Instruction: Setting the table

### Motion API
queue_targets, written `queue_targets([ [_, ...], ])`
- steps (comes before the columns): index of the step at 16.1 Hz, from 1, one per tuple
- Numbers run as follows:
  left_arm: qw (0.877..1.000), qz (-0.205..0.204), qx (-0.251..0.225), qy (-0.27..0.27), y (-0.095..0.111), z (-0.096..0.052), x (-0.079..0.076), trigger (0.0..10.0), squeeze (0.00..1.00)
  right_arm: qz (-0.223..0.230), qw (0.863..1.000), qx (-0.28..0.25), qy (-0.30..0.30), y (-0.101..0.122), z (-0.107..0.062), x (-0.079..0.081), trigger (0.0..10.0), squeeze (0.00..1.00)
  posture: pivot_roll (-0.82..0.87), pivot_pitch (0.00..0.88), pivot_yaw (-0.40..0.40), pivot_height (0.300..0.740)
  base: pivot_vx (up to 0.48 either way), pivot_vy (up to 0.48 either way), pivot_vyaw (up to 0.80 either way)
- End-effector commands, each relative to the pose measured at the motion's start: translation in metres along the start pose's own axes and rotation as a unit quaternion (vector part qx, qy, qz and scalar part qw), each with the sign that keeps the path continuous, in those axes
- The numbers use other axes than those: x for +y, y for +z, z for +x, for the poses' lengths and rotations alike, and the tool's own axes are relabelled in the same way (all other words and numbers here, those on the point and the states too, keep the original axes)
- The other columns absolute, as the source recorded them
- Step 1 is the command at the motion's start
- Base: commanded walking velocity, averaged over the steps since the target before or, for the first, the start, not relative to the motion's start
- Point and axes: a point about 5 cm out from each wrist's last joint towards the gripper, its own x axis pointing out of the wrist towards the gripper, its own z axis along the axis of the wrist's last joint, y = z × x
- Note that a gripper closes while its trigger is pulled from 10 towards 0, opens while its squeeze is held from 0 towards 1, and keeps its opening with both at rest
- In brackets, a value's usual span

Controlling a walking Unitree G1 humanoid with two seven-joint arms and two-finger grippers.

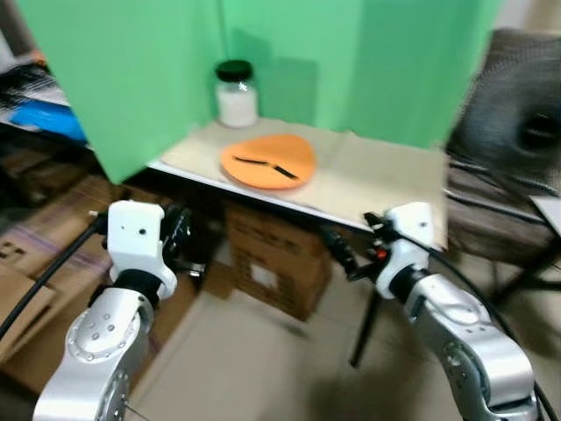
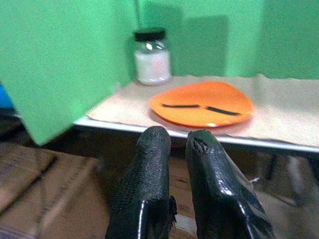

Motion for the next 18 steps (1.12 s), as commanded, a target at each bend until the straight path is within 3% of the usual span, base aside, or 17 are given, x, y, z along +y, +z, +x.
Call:
queue_targets([
  [1,1.0,0.01,0.0,0.005,0.001,-0.001,0.005,10.0,0.0,0.002,1.0,-0.014,0.006,0.005,0.003,0.004,10.0,0.0,0.01,0.0,0.022,0.74,0.386,0.0,0.0],
  [18,1.0,0.016,-0.001,-0.017,0.003,0.0,0.001,10.0,0.0,0.028,0.997,-0.065,-0.018,0.016,-0.002,-0.001,10.0,0.0,0.01,0.0,0.03,0.74,0.384,0.0,-0.05],
])
